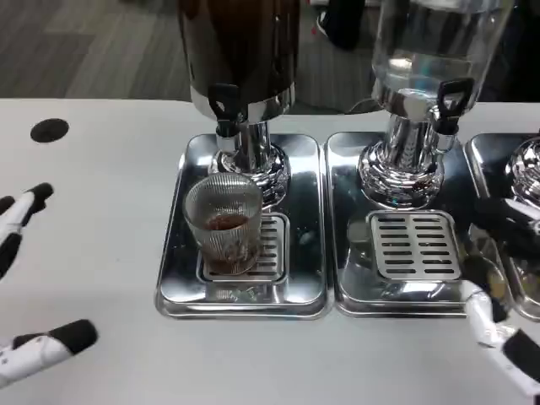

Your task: Grasp the cup under the faucet to collect the drink, then remove the cup.

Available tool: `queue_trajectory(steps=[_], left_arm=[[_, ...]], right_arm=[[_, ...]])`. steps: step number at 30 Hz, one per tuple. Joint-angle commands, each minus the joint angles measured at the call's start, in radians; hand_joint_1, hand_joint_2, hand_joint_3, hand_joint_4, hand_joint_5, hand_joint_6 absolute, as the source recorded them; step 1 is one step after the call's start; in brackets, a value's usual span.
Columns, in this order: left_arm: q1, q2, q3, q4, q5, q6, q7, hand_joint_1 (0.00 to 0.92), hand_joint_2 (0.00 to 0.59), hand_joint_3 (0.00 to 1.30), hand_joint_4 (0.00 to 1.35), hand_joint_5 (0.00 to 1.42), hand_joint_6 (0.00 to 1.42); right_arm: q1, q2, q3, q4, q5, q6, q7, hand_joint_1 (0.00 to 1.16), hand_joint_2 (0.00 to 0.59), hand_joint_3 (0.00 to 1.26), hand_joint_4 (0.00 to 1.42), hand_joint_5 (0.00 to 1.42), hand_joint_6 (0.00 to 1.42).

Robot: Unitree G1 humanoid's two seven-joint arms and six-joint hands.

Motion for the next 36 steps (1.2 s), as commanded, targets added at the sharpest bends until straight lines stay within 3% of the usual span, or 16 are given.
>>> queue_trajectory(steps=[1, 6, 12, 18, 26, 36], left_arm=[[0.000, 0.038, 0.026, 0.105, -0.045, -0.054, -0.024, 0.000, 0.000, 0.00, 0.00, 0.00, 0.00], [-0.021, 0.052, 0.027, 0.176, -0.078, -0.094, -0.031, 0.000, 0.000, 0.00, 0.00, 0.00, 0.00], [-0.039, 0.054, 0.022, 0.215, -0.106, -0.128, -0.043, 0.000, 0.000, 0.00, 0.00, 0.00, 0.00], [-0.054, 0.063, 0.021, 0.226, -0.100, -0.138, -0.052, 0.000, 0.000, 0.00, 0.00, 0.00, 0.00], [-0.057, 0.056, 0.014, 0.232, -0.102, -0.132, -0.063, 0.000, 0.000, 0.00, 0.00, 0.00, 0.00], [-0.035, 0.049, 0.023, 0.188, -0.097, -0.111, -0.066, 0.000, 0.000, 0.00, 0.00, 0.00, 0.00]], right_arm=[[-0.059, -0.006, 0.028, 0.069, 0.011, 0.010, 0.007, 0.78, 0.311, 0.29, 0.35, 0.35, 0.39], [-0.135, -0.012, 0.061, 0.139, 0.018, 0.034, 0.029, 0.79, 0.251, 0.20, 0.27, 0.29, 0.39], [-0.253, -0.027, 0.085, 0.295, 0.094, 0.043, 0.068, 0.84, 0.191, 0.13, 0.21, 0.26, 0.41], [-0.361, -0.061, 0.086, 0.433, 0.149, 0.051, 0.107, 0.85, 0.186, 0.10, 0.18, 0.24, 0.39], [-0.457, -0.099, 0.096, 0.535, 0.184, 0.048, 0.142, 0.85, 0.186, 0.09, 0.17, 0.23, 0.37], [-0.549, -0.073, 0.156, 0.672, 0.186, 0.024, 0.135, 0.85, 0.180, 0.09, 0.17, 0.22, 0.37]])
